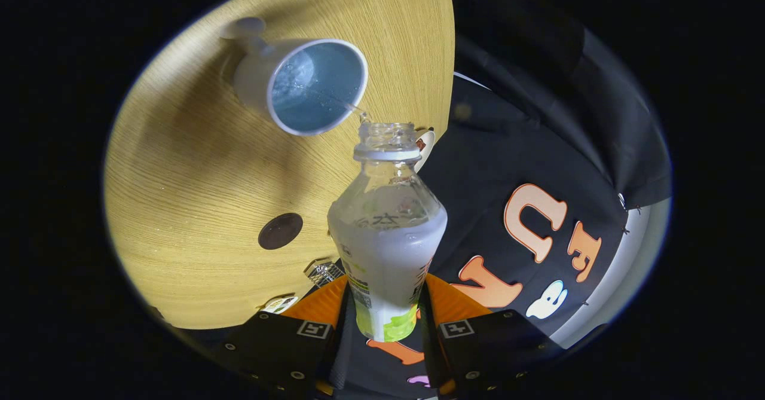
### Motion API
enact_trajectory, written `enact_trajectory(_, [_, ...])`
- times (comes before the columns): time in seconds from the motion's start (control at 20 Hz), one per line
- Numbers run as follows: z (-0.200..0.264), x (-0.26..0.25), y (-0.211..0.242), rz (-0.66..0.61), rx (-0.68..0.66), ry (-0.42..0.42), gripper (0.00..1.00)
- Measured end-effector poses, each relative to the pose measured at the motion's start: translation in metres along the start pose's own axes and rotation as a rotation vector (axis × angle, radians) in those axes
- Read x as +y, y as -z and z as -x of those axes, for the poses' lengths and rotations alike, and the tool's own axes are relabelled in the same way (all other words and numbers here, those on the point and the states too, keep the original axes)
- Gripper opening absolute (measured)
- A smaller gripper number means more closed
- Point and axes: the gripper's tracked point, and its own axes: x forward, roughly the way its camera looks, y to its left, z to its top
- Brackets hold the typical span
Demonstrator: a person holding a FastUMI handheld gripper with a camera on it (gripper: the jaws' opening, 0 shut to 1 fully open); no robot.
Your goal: Take the bottle from table, then pour the juice into the cup, finally place the bottle on the coaster
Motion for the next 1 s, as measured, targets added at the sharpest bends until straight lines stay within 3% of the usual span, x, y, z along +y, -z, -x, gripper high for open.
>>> enact_trajectory(0.45, [0.0, -0.001, 0.003, 0.011, 0.003, -0.001, 0.51])
enact_trajectory(1.0, [0.005, 0.031, -0.006, -0.311, -0.013, -0.037, 0.52])
